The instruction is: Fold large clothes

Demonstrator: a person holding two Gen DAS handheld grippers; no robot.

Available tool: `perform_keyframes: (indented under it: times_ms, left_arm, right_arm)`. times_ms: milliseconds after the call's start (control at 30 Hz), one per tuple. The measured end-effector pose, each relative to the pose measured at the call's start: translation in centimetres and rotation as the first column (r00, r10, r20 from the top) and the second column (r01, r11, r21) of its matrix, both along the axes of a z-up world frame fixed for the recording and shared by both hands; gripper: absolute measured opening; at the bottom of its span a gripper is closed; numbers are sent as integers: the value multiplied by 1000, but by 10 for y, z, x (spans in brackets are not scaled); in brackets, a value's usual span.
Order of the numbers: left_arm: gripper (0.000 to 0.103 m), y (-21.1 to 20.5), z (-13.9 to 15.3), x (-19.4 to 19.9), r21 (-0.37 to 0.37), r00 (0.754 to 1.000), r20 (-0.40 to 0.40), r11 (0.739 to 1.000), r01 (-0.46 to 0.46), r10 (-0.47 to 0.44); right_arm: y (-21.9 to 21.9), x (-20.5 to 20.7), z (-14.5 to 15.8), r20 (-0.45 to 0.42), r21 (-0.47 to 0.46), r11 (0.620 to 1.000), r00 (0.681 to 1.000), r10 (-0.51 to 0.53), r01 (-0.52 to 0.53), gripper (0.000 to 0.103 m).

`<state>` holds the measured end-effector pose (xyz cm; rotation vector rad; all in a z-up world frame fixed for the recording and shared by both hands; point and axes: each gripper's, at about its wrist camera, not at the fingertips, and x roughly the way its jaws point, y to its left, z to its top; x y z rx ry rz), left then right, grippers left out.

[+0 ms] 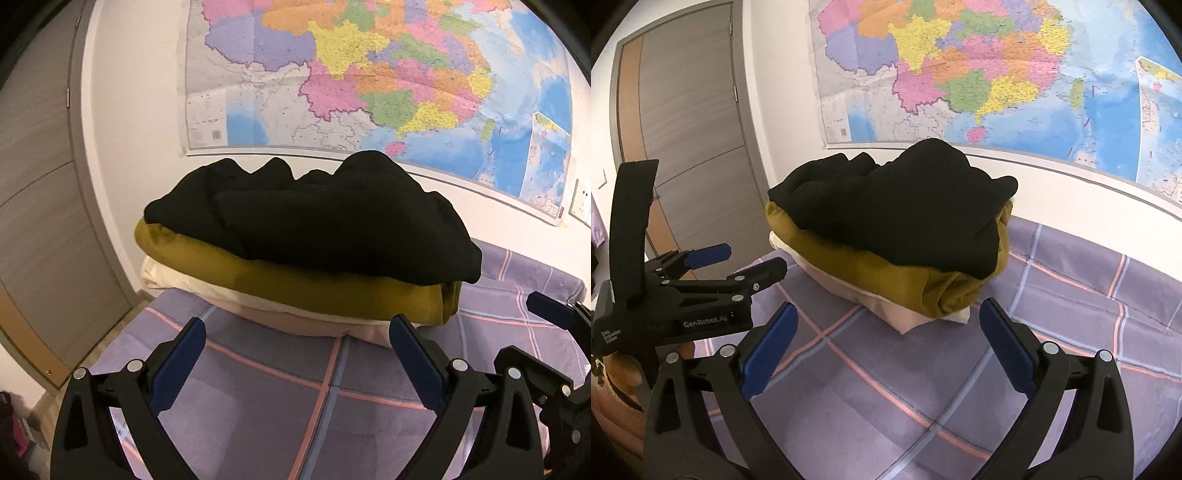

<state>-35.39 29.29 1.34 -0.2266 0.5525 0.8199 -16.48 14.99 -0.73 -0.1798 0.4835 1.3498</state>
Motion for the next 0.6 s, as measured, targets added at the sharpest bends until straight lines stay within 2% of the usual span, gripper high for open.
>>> perform_keyframes:
  times_ms: [600]
  left_arm:
    - [96, -18, -3, -8, 3, 1000, -5, 1000, -11, 11]
  right_arm:
    - [-20, -4, -5, -22, 5, 1000, 1000, -13, 13, 97]
